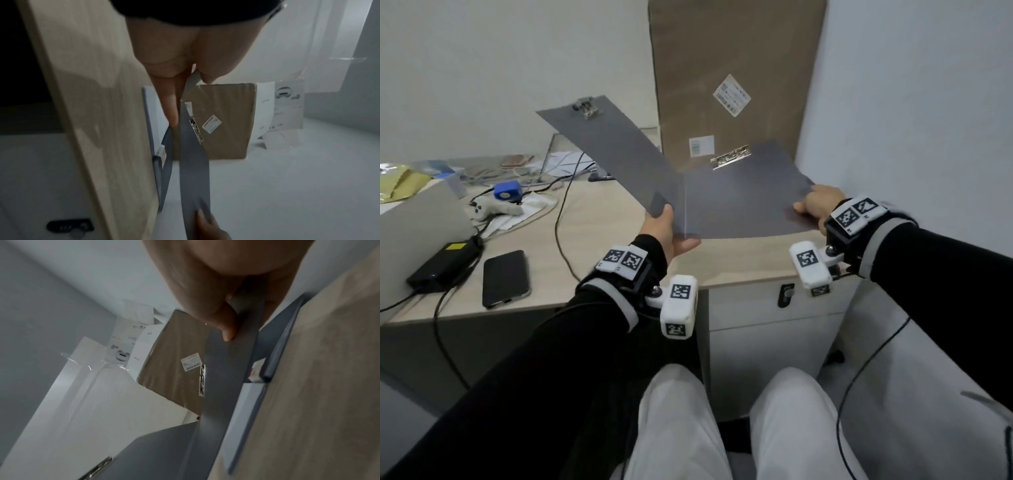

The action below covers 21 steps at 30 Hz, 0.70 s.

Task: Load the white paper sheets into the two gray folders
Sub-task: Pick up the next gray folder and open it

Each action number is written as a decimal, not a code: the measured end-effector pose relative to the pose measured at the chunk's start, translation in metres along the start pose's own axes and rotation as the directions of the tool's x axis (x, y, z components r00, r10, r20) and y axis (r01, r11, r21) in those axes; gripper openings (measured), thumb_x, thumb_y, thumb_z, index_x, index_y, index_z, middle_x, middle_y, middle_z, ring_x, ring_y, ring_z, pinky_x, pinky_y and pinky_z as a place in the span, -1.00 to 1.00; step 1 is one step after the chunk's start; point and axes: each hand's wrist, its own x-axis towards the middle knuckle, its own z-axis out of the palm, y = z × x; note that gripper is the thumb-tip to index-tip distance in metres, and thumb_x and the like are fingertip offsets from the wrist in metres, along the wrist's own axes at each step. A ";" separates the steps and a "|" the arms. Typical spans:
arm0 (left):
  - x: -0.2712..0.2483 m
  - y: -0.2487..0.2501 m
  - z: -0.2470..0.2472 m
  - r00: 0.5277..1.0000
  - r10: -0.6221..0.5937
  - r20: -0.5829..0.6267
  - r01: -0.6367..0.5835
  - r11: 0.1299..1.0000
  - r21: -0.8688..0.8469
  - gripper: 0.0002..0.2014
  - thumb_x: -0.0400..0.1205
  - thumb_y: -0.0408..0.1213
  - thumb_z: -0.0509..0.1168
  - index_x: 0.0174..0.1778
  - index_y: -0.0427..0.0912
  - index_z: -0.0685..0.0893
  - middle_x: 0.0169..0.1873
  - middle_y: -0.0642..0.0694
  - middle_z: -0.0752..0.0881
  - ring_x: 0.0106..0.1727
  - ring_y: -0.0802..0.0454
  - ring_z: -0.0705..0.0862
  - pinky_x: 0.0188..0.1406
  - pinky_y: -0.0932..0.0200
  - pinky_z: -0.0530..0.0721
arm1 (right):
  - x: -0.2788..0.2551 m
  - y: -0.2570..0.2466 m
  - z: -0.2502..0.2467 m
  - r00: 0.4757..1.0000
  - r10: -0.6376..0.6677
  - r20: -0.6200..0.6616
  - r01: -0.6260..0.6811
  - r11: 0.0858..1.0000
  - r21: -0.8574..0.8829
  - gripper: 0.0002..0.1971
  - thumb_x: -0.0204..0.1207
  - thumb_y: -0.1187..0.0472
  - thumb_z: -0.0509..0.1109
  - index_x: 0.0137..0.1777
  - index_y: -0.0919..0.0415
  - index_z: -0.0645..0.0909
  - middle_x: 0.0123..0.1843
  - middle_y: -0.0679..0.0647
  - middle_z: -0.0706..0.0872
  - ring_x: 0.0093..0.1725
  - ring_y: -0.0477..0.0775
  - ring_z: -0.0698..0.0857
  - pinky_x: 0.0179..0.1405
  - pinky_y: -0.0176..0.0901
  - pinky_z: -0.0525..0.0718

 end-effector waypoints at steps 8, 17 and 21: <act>-0.020 -0.036 0.014 0.931 -0.363 -0.044 0.360 0.890 0.278 -0.32 0.72 0.04 -0.24 0.49 -0.49 0.32 0.29 -0.46 0.62 0.10 -0.32 0.72 -0.29 0.03 0.69 | -0.056 0.050 -0.049 0.965 0.049 -0.258 0.028 0.958 0.284 -0.62 0.51 0.58 0.09 0.13 0.17 0.55 -0.76 -0.01 0.63 -0.77 -0.11 0.64 -0.82 -0.44 0.47; -0.024 -0.065 0.005 0.871 -0.480 -0.107 0.399 0.564 0.723 -0.42 0.74 0.01 -0.18 0.13 -0.42 0.56 -0.28 -0.28 0.74 -0.48 -0.09 0.76 -0.43 0.18 0.59 | -0.065 0.091 -0.073 0.961 0.139 -0.238 -0.058 0.946 0.319 -0.62 0.54 0.56 0.08 0.15 0.16 0.55 -0.72 0.02 0.67 -0.75 -0.06 0.66 -0.78 -0.38 0.56; -0.019 -0.071 0.002 0.846 -0.517 -0.133 0.355 0.359 0.863 -0.46 0.73 0.00 -0.07 -0.12 -0.35 0.66 -0.59 -0.13 0.80 -0.62 0.06 0.76 -0.64 0.41 0.60 | -0.058 0.105 -0.076 0.965 0.145 -0.220 -0.075 0.952 0.295 -0.62 0.53 0.54 0.10 0.18 0.16 0.56 -0.68 0.02 0.70 -0.71 -0.06 0.69 -0.69 -0.31 0.62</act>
